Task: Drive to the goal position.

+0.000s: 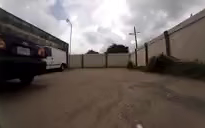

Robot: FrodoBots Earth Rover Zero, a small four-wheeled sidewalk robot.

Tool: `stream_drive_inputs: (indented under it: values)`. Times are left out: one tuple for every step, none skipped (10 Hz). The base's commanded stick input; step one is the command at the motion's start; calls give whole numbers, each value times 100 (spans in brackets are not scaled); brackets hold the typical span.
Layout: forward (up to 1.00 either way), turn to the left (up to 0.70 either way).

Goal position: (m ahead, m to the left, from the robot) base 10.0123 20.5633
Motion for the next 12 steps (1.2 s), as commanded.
stream_drive_inputs:
  values:
    - [30,0]
    - [30,0]
    - [30,0]
    - [30,0]
    - [30,0]
    - [30,0]
    - [30,0]
    - [30,0]
    - [30,0]
    - [30,0]
    - [30,0]
    - [30,0]
